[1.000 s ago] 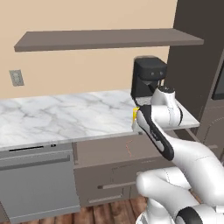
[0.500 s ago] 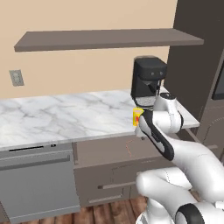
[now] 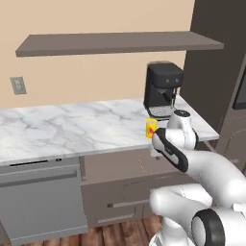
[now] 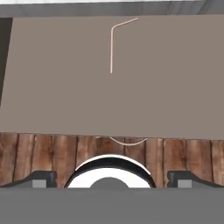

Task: Pick up the straw from the right drawer and put it inside the smoothie cup.

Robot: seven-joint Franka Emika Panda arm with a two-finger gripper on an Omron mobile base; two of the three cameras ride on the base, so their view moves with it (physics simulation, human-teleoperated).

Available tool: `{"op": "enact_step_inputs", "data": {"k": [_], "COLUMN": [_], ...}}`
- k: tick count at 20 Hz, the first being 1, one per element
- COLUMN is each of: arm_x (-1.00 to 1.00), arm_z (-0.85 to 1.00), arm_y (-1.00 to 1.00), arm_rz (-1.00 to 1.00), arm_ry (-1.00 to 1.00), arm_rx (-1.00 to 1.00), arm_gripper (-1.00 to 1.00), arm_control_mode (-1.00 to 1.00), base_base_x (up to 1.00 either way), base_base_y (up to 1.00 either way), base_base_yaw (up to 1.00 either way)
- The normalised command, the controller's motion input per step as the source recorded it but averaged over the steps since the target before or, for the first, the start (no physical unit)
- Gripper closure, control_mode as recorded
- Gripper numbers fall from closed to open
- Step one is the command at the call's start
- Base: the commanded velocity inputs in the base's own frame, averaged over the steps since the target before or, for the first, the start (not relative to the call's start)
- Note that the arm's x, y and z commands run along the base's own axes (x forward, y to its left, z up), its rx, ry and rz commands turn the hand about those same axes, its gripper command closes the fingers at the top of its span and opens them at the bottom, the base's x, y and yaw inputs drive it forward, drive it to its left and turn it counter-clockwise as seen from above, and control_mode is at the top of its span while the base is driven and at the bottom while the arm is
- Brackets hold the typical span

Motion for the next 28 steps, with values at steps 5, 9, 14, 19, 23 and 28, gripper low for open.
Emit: {"op": "enact_step_inputs", "data": {"k": [5,9,14,19,23,28], "arm_x": [0.21,0.25,0.27,0.22,0.22,0.23], "arm_z": [-0.18,-0.16,-0.23,-0.31,-0.31,-0.26], "arm_y": [-0.01,0.00,0.00,0.00,0.00,0.00], "arm_rz": [0.00,0.00,0.00,0.00,0.00,0.00], "arm_ry": [0.01,0.01,0.02,0.03,0.02,0.01], "arm_rx": [0.00,0.00,0.00,0.00,0.00,0.00], "arm_gripper": [-1.00,-1.00,-1.00,-1.00,-1.00,-1.00], "arm_control_mode": [-1.00,-1.00,-1.00,-1.00,-1.00,-1.00], "base_base_x": [0.00,0.00,0.00,0.00,0.00,0.00], "base_base_y": [0.00,0.00,0.00,0.00,0.00,0.00], "base_base_yaw": [0.00,0.00,0.00,0.00,0.00,0.00]}}
